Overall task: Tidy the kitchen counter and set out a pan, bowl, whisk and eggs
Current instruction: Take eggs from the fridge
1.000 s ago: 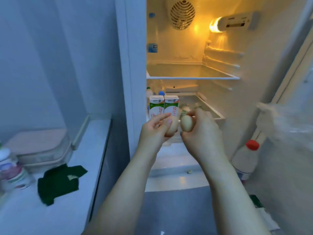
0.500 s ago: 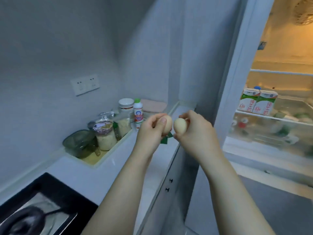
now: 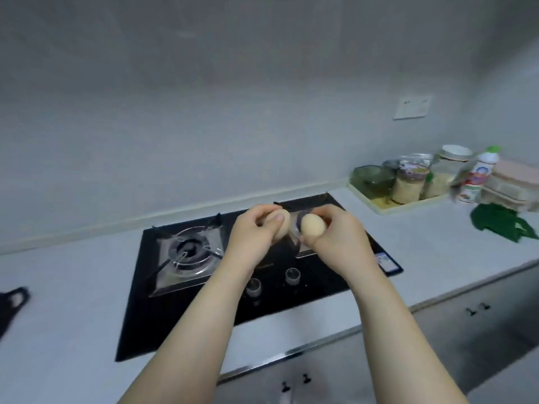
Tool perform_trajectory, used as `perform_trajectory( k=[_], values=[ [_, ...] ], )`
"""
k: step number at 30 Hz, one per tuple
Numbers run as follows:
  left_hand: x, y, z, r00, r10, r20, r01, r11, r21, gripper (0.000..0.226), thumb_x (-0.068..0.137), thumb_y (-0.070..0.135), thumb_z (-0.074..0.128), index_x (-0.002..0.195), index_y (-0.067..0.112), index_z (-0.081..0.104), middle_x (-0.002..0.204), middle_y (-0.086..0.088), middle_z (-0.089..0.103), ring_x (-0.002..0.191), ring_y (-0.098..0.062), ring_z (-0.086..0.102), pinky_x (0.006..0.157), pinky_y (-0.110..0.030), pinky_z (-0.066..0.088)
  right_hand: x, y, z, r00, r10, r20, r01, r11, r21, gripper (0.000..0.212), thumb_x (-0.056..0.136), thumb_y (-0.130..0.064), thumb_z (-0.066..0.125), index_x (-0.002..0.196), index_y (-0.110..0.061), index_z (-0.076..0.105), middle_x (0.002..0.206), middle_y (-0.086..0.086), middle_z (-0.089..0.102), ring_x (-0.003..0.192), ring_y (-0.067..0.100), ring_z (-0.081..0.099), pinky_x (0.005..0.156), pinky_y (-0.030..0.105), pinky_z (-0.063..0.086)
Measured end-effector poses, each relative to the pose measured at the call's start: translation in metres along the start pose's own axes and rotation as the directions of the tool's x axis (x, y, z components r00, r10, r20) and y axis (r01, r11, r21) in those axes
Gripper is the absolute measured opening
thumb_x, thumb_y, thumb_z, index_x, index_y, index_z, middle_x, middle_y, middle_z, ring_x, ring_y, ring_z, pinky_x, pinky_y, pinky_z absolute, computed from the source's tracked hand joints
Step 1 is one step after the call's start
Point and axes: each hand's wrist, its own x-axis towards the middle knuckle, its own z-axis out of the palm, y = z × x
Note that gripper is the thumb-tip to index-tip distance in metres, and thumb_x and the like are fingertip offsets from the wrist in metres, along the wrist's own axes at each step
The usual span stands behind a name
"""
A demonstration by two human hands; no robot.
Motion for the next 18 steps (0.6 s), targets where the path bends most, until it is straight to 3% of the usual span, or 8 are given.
perform_trajectory(
  k=[3, 6, 8, 11, 15, 18],
  values=[
    [-0.023, -0.009, -0.075, 0.991, -0.045, -0.123, 0.049, 0.998, 0.025, 0.018, 0.090, 0.011, 0.060, 0.087, 0.028, 0.066, 0.100, -0.005, 0.068, 0.100, -0.026, 0.065, 0.086, -0.037, 0.053, -0.012, -0.041, 0.052, 0.992, -0.049, 0.116, 0.045, 0.999, 0.030, 0.036, 0.073, -0.021, 0.077, 0.104, -0.026, 0.060, 0.102, -0.005, 0.063, 0.096, 0.018, 0.058, 0.082, 0.031, 0.046],
    [-0.048, -0.019, -0.152, 0.949, -0.058, -0.310, 0.072, 0.997, 0.033, 0.015, 0.090, 0.011, 0.060, 0.087, 0.024, 0.066, 0.095, -0.003, 0.067, 0.096, -0.024, 0.064, 0.085, -0.036, 0.052, -0.025, -0.088, 0.108, 0.966, -0.126, 0.227, 0.118, 0.992, 0.048, 0.031, 0.072, -0.025, 0.078, 0.096, -0.029, 0.060, 0.094, -0.008, 0.063, 0.090, 0.017, 0.059, 0.077, 0.028, 0.045],
    [-0.064, -0.028, -0.195, 0.900, -0.103, -0.423, 0.108, 0.994, -0.013, 0.010, 0.092, 0.013, 0.057, 0.092, 0.020, 0.064, 0.101, -0.009, 0.066, 0.099, -0.027, 0.064, 0.085, -0.037, 0.055, -0.034, -0.116, 0.143, 0.935, -0.183, 0.303, 0.165, 0.983, 0.085, 0.030, 0.073, -0.024, 0.076, 0.098, -0.026, 0.061, 0.089, -0.011, 0.059, 0.089, 0.015, 0.058, 0.074, 0.026, 0.044],
    [-0.088, -0.040, -0.253, 0.825, -0.185, -0.534, 0.165, 0.983, -0.085, 0.012, 0.095, 0.016, 0.052, 0.103, 0.012, 0.060, 0.108, -0.015, 0.062, 0.099, -0.027, 0.065, 0.076, -0.029, 0.056, -0.045, -0.155, 0.198, 0.868, -0.245, 0.432, 0.196, 0.968, 0.156, 0.031, 0.073, -0.020, 0.076, 0.101, -0.021, 0.063, 0.092, -0.009, 0.061, 0.081, 0.010, 0.058, 0.059, 0.016, 0.044],
    [-0.106, -0.057, -0.340, 0.709, -0.216, -0.672, 0.200, 0.975, -0.102, 0.019, 0.096, 0.021, 0.051, 0.110, 0.011, 0.060, 0.109, -0.010, 0.063, 0.098, -0.021, 0.065, 0.070, -0.026, 0.056, -0.056, -0.208, 0.286, 0.768, -0.304, 0.563, 0.203, 0.950, 0.236, 0.033, 0.069, -0.023, 0.080, 0.098, -0.021, 0.065, 0.099, -0.003, 0.065, 0.085, 0.016, 0.061, 0.071, 0.027, 0.045],
    [-0.107, -0.065, -0.395, 0.604, -0.268, -0.750, 0.244, 0.959, -0.146, 0.019, 0.095, 0.026, 0.052, 0.106, 0.015, 0.062, 0.105, -0.004, 0.062, 0.091, -0.017, 0.062, 0.061, -0.023, 0.053, -0.060, -0.241, 0.342, 0.690, -0.331, 0.644, 0.196, 0.941, 0.274, 0.032, 0.071, -0.023, 0.079, 0.098, -0.022, 0.063, 0.098, -0.003, 0.062, 0.085, 0.016, 0.060, 0.068, 0.026, 0.043]
  ],
)
